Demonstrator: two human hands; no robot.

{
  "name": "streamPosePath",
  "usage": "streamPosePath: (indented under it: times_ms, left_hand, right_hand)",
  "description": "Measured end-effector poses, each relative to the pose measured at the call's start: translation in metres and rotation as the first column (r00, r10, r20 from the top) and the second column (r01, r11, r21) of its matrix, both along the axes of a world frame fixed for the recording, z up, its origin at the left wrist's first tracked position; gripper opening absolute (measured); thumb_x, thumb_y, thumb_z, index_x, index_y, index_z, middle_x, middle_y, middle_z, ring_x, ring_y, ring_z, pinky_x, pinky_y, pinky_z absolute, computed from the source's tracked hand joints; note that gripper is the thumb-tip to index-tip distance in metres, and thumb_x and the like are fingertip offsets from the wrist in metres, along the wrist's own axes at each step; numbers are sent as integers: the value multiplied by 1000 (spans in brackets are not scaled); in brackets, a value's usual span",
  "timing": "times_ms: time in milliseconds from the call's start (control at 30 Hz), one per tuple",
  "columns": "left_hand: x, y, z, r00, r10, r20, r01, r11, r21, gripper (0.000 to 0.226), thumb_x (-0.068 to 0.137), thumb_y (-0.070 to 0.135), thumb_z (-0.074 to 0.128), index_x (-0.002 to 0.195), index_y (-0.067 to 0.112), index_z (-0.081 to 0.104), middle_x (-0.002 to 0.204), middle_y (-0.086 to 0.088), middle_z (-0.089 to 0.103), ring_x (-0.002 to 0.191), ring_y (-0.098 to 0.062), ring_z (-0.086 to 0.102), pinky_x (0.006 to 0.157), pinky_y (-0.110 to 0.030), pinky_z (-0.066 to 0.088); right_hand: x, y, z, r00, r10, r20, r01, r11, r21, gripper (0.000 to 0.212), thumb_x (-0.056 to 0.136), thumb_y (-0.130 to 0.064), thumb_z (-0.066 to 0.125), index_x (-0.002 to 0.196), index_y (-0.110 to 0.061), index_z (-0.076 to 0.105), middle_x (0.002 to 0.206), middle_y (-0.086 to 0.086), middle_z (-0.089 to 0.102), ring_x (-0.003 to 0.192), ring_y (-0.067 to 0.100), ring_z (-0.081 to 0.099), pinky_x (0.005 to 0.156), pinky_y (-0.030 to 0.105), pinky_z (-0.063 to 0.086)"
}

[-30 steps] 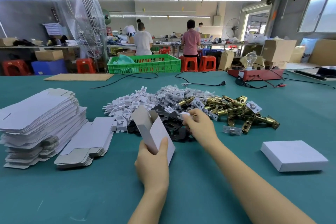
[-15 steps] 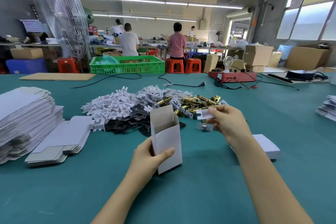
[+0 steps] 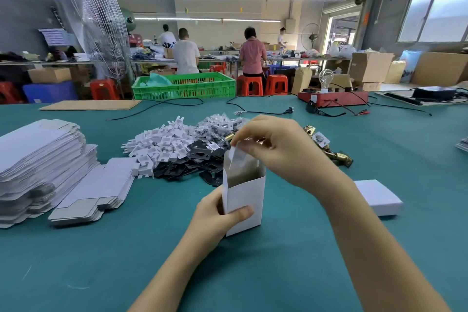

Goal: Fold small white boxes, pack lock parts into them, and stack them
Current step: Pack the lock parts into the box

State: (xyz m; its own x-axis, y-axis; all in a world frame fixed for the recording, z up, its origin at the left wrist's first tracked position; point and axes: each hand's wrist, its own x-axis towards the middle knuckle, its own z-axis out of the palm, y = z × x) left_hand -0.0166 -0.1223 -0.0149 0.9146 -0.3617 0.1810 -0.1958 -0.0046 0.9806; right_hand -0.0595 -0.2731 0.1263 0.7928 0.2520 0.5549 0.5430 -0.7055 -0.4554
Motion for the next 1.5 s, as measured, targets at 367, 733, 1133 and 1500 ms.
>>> streamPosePath:
  times_ms: [367, 733, 1133, 1500]
  left_hand:
    - [-1, -1, 2, 1000, 13, 2, -13, 999, 29, 35, 63, 36, 78, 97, 41, 70, 97, 4, 75, 92, -19, 70, 78, -34, 57]
    - [2, 0, -1, 998, 45, -34, -46, 998, -35, 36, 67, 27, 79, 102, 30, 71, 100, 6, 76, 94, -15, 71, 78, -30, 57]
    - [16, 9, -5, 876, 472, -104, -483, 861, -159, 21, 80, 15, 79, 93, 27, 67, 92, 9, 73, 88, -15, 69, 79, -36, 55]
    - [17, 8, -4, 868, 481, -121, -494, 861, -120, 20, 81, 21, 79, 92, 30, 65, 94, 8, 72, 93, -19, 68, 85, -45, 56]
  right_hand:
    - [5, 9, -11, 985, 16, -170, -62, 960, -271, 22, 93, -8, 56, 105, -14, 73, 96, -4, 70, 82, 3, 57, 71, 6, 40]
    - [18, -34, -14, 974, -174, -144, 197, 967, 162, 55, 62, 18, 33, 48, -27, 62, 80, 1, 71, 84, 25, 65, 77, 33, 53]
    - [54, -66, -74, 880, -251, -403, 393, 862, 320, 48, 65, 17, 28, 51, -13, 62, 46, -14, 47, 60, 27, 70, 62, 32, 37]
    - [83, -53, -119, 815, -349, -463, 502, 823, 264, 42, 75, 9, 35, 78, -20, 64, 73, 6, 66, 73, 20, 58, 61, 27, 44]
